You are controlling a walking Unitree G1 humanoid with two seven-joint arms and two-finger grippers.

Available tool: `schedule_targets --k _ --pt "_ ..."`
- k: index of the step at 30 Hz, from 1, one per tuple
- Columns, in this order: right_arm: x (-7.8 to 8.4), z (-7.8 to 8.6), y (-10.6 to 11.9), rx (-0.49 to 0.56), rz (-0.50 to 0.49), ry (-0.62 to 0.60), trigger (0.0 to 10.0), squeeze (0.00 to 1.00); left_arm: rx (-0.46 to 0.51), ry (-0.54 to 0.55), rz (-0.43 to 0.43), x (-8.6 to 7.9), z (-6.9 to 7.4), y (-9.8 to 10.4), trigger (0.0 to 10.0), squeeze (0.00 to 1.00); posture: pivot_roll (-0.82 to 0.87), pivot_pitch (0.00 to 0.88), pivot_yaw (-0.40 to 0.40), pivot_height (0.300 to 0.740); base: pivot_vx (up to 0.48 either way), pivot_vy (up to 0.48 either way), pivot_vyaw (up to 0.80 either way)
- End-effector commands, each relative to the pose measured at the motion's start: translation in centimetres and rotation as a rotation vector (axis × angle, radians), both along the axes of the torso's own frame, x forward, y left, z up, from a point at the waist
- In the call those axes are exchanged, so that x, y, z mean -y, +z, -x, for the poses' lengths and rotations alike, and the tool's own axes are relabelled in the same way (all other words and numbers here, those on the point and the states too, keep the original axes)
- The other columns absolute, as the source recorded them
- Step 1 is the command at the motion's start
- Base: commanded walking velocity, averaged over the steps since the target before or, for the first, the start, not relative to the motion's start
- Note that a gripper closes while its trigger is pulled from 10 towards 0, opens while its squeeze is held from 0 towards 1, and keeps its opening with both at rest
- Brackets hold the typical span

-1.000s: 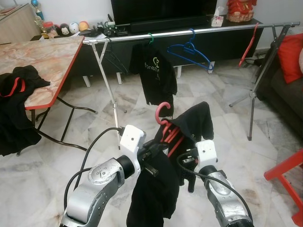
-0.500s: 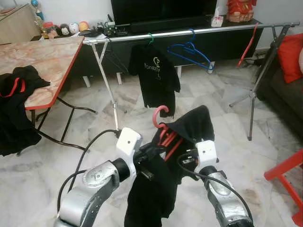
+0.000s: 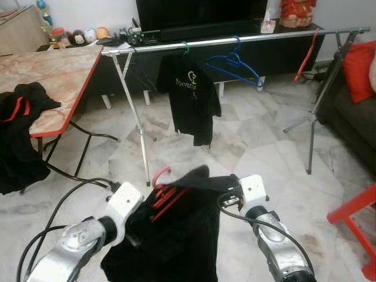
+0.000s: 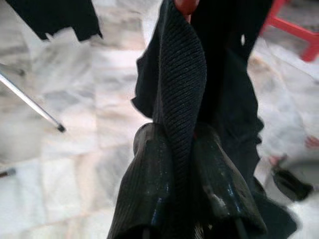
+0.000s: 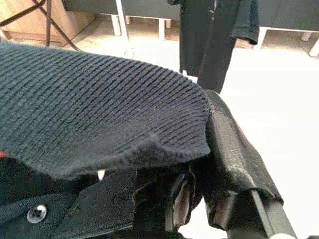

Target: Hang hanger

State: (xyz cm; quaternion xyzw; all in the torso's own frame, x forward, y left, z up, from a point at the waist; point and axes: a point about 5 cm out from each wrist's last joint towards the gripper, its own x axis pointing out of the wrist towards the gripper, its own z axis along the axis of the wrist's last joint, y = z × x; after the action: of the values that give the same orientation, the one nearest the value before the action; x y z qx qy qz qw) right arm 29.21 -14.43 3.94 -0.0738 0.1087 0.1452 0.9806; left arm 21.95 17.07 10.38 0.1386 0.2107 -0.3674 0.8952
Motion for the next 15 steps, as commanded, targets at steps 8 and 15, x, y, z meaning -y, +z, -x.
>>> schedule_targets --k 8,15 --pt "0.9 -0.7 0.5 0.014 0.027 -0.006 0.0 0.0 -0.007 -0.109 0.002 -2.2 1.2 1.9 10.0 0.0 -0.03 0.001 0.063 0.74 0.0 0.0 0.0" --pt "0.7 -0.5 -0.1 -0.026 0.081 0.062 0.0 0.0 -0.024 -0.288 -0.059 -3.8 3.0 2.6 10.0 0.0 -0.03 0.0 0.06 0.74 0.0 0.0 0.0"
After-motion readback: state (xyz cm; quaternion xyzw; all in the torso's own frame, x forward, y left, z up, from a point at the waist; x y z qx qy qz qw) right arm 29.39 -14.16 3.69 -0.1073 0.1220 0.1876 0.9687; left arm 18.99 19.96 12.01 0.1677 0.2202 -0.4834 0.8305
